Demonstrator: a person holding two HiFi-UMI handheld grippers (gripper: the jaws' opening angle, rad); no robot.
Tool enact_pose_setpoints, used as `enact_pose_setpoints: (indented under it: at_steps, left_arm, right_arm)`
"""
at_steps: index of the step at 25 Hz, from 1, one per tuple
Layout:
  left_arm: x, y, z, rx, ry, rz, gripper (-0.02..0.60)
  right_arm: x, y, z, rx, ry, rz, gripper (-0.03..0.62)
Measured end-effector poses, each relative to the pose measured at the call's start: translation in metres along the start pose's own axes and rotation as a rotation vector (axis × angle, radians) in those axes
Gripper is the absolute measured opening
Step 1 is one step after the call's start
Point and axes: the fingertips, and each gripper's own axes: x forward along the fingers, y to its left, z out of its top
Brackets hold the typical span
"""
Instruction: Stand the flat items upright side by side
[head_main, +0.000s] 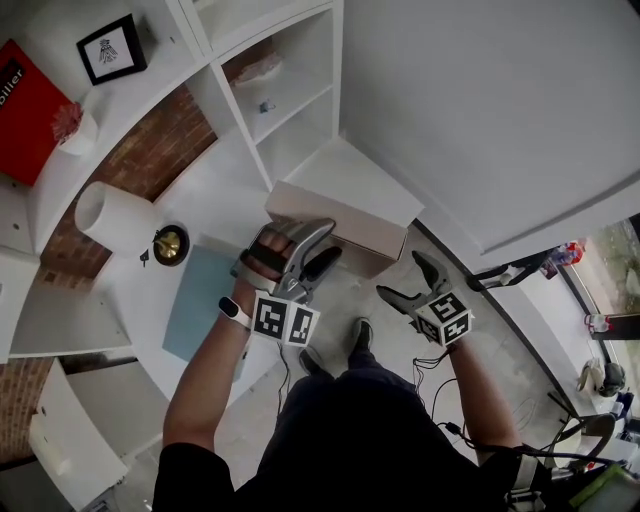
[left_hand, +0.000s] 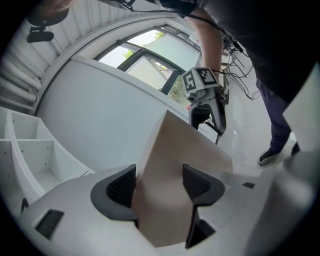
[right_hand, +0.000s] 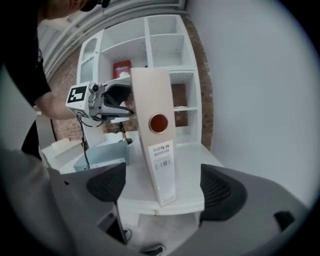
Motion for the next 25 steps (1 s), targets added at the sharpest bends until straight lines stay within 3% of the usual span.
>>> enact_pose_setpoints:
  at_steps: [3, 5, 8, 9, 14, 20, 25]
  left_arm:
    - [-0.004, 0.0, -0.001, -0.016, 0.011, 0.014, 0.288]
    - [-0.007, -0.001, 0.0, -0.022, 0.023, 0.019, 0.288]
    - [-0.015, 0.0, 0.001, -0.056, 0.047, 0.033, 0.288]
    - [-0.02, 0.003, 0.002, -0.086, 0.047, 0.046, 0.288]
    - [-0.053, 0.026, -0.01, -0.33, 0.057, 0.134, 0.287]
    - [-0.102, 0.034, -0.061, -0.649, 0.137, 0.228, 0.287]
    - [-0.14, 0.035, -0.094, -0.81, 0.172, 0.299, 0.287]
  right_arm:
    - [0.01, 0.011, 0.02, -0.108, -0.015, -0.008, 0.448]
    - [0.019, 0.016, 0.027, -0.123, -0.017, -0.021, 0.431]
    - [0.027, 0.016, 0.028, -0.105, -0.011, -0.052, 0.273]
    - [0.028, 0.015, 0.028, -0.1, -0.01, -0.06, 0.272]
    - [0.035, 0.015, 0.031, -0.072, 0.01, -0.083, 0.264]
    - [0.054, 0.025, 0.042, -0.037, 0.028, -0.134, 0.261]
    - [0.078, 0.038, 0.058, -0.041, 0.044, -0.174, 0.259]
